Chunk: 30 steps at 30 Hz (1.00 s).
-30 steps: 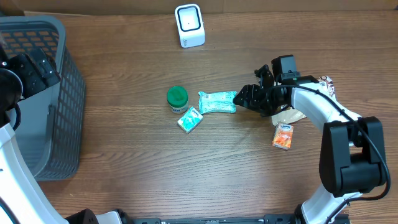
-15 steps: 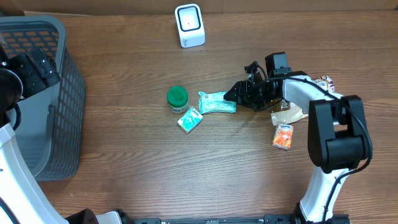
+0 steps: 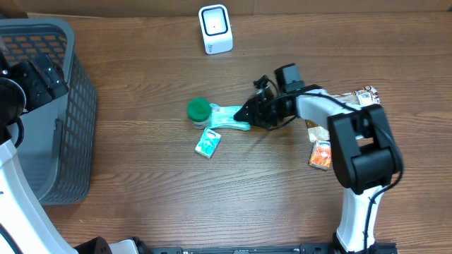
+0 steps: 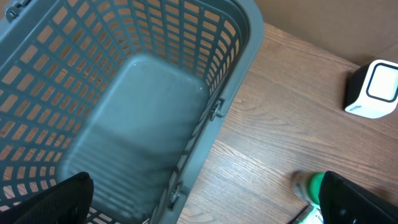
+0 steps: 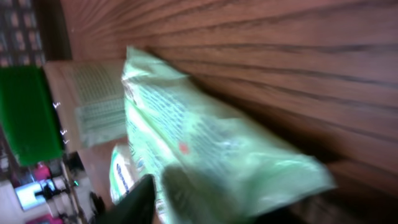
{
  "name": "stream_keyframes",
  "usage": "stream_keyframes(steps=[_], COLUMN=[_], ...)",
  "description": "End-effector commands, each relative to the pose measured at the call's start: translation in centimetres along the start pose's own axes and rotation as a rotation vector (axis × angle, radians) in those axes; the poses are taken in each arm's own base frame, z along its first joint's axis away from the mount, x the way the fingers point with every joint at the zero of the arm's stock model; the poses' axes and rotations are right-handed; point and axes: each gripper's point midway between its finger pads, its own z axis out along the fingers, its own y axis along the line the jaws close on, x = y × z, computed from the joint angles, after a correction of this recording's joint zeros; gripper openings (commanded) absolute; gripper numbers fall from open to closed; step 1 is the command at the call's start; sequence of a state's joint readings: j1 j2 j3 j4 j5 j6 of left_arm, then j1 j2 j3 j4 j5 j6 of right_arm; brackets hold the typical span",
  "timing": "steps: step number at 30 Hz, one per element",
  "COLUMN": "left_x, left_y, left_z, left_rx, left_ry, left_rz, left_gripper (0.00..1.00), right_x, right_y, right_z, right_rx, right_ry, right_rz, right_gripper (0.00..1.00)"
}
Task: Scan the item barcode
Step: 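Drag the wipes pack rightward and lift it off the table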
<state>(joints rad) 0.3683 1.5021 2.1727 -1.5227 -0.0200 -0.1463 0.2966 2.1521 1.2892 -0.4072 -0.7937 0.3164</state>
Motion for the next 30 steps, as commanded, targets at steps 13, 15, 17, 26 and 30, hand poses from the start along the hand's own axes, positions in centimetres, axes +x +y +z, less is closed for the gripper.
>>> stream_keyframes(steps=[13, 15, 17, 26, 30], left_x=[-0.3, -0.3, -0.3, -0.3, -0.3], left_y=[0.2, 0.2, 0.2, 0.2, 0.2], left_z=[0.0, 0.0, 0.0, 0.0, 0.0], left_rx=[-0.008, -0.008, -0.008, -0.008, -0.008], left_ry=[-0.009, -0.009, -0.009, -0.008, -0.009], left_rz=[0.012, 0.012, 0.012, 0.012, 0.012], left_gripper=[1.0, 1.0, 1.0, 1.0, 1.0], right_x=[0.7, 0.2, -0.4, -0.7, 0.4], right_y=[-1.2, -0.3, 1.0, 7.0, 9.7], right_z=[2.0, 0.9, -0.9, -9.1, -11.9], right_rx=[0.003, -0.05, -0.11, -0.188, -0.179], right_ry=[0.028, 0.022, 0.01, -0.082, -0.116], right_rz=[0.138, 0.126, 0.121, -0.068, -0.148], right_gripper=[0.04, 0.04, 0.04, 0.04, 0.04])
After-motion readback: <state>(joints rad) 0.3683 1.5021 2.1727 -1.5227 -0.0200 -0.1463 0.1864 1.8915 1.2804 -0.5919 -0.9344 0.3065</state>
